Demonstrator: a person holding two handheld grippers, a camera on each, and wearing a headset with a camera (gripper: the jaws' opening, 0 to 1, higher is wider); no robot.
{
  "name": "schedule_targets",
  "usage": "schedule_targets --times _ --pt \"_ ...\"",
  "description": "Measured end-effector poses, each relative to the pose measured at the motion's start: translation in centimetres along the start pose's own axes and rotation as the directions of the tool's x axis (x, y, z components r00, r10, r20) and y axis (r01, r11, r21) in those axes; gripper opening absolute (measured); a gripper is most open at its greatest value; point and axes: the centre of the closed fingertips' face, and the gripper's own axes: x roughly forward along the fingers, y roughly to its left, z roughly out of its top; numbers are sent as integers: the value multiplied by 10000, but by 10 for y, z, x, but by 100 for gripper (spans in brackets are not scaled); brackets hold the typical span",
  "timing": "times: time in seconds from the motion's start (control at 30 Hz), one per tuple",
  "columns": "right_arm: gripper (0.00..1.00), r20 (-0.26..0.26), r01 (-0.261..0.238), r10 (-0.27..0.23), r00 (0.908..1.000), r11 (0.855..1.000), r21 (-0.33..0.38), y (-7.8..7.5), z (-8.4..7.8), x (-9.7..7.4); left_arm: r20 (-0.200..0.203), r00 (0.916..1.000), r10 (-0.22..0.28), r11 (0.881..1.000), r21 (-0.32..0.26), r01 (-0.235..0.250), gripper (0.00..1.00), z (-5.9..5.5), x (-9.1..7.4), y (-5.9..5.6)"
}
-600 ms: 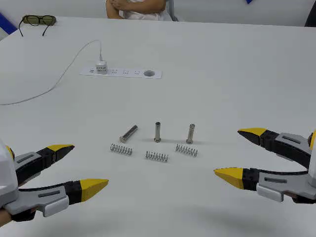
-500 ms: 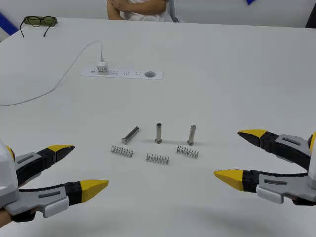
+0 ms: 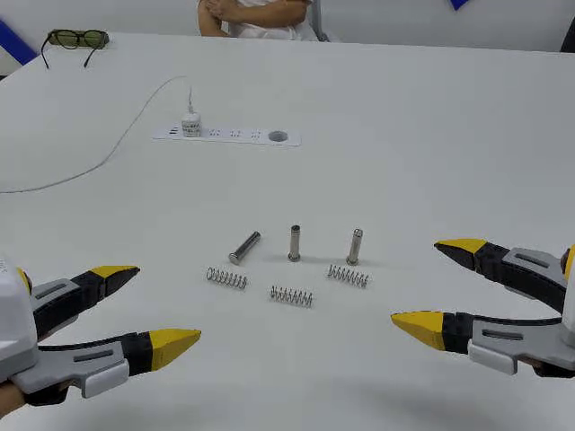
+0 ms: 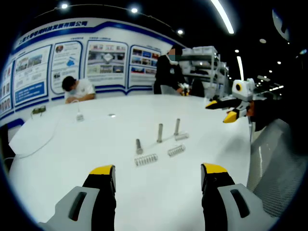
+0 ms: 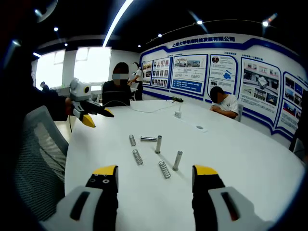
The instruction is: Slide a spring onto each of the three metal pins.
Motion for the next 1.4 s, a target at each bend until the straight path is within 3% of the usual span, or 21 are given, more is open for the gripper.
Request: schedule_targets --times 0.77,1.03,1.2,1.4 --pt "63 -4 172 -172 9999 9997 186 -3 -2 -2 -96 9999 -140 9999 78 140 72 3 6 -1" --pt "63 13 199 -200 9998 9995 262 -6 -4 -2 -198 9998 -66 9995 311 72 70 13 17 7" --pt "63 -22 187 -186 9998 9995 249 -5 -5 -2 -304 9995 -37 9980 629 56 68 25 27 14" --pt "63 2 162 -162 9999 9996 237 -5 -4 -2 -606 9981 -138 9961 860 190 59 33 42 23"
